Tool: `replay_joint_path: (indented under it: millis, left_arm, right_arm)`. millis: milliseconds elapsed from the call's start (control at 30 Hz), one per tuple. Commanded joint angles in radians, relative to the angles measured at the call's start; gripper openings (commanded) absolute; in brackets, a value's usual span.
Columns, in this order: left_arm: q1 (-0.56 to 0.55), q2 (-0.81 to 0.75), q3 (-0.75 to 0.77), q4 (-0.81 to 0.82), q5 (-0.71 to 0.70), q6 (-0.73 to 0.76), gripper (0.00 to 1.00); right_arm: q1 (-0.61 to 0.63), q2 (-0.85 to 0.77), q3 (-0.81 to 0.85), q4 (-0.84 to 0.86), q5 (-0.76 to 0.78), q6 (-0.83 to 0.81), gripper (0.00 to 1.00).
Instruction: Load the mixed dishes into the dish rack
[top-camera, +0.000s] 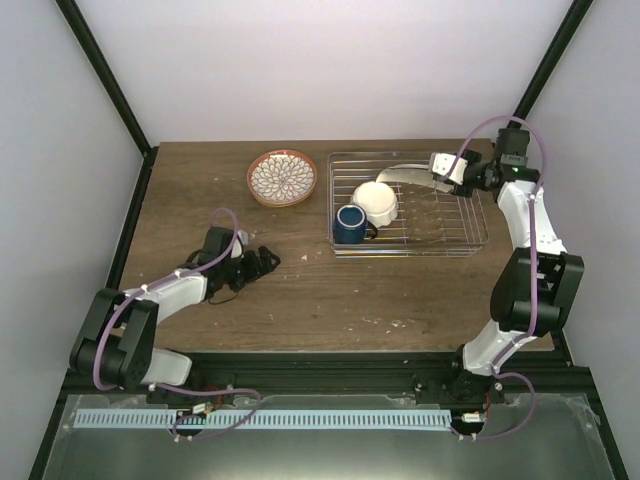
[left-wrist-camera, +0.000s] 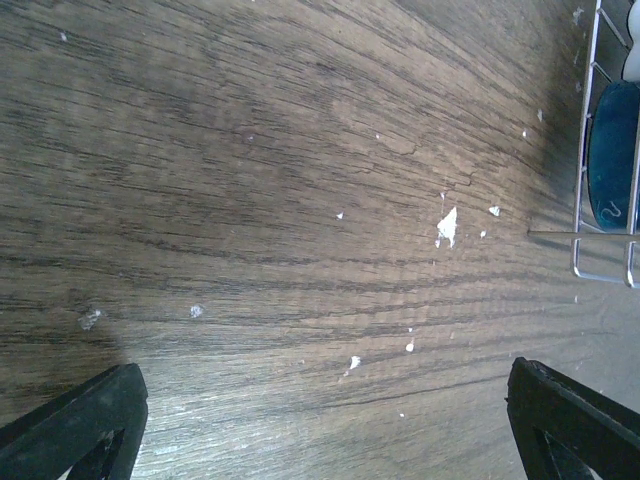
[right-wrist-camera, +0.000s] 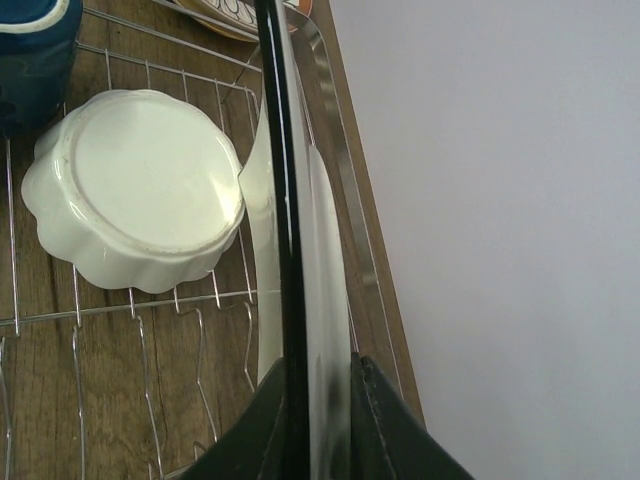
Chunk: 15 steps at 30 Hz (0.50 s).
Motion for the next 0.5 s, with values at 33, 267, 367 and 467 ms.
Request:
replay_joint_path:
  millis: [33,267,367,467]
  left_arm:
    - [0.013,0.012,0.031,-0.002,0.009,0.012,1.00]
    - [0.022,0.048,0.044,0.007,0.022,0.017,1.00]
    - [0.022,0.066,0.049,0.015,0.029,0.019,1.00]
    - [0.024,0.080,0.054,0.021,0.037,0.019,1.00]
  right_arm:
    - [-0.009,-0.003,0.024,0.085,-0.070,-0.006,0.01]
    - [-0.009,0.017,0.007,0.140,0.018,0.007,0.01]
    - [-0.008,0.012,-0.003,0.175,0.038,0.021,0.01]
    - [-0.009,0.006,-0.010,0.197,0.039,0.018,0.01]
